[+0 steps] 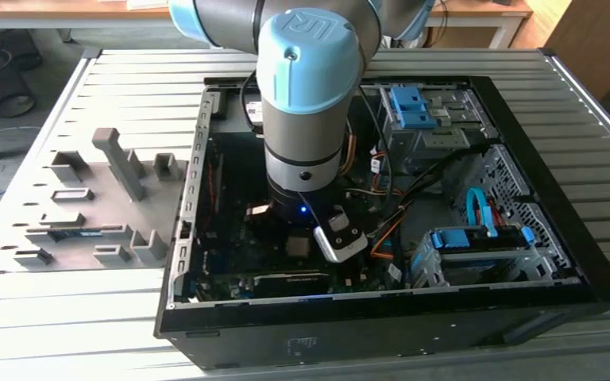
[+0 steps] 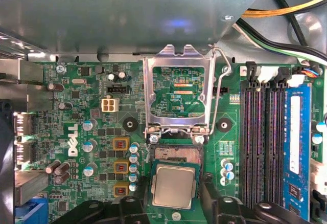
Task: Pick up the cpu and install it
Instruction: 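Place the cpu into insertion slot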
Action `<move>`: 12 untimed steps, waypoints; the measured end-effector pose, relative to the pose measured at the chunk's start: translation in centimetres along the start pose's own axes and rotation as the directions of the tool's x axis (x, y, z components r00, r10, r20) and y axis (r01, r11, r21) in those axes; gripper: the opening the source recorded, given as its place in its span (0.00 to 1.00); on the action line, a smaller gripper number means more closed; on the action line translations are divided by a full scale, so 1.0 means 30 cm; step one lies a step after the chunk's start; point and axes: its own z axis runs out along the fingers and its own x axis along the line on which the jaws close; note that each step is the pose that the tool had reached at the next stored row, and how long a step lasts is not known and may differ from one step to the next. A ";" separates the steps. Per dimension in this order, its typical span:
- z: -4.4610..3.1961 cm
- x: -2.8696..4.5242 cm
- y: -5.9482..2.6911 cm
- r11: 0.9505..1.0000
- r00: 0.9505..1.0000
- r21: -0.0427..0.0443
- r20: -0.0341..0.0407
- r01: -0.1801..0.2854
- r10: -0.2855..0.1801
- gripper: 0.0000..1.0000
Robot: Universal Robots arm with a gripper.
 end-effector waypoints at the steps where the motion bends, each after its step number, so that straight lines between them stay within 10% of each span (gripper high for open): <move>1: 0.000 0.000 0.000 1.000 1.000 0.000 0.000 0.000 0.000 0.45; 12: 0.001 0.000 0.000 1.000 1.000 0.000 0.000 0.000 0.000 0.43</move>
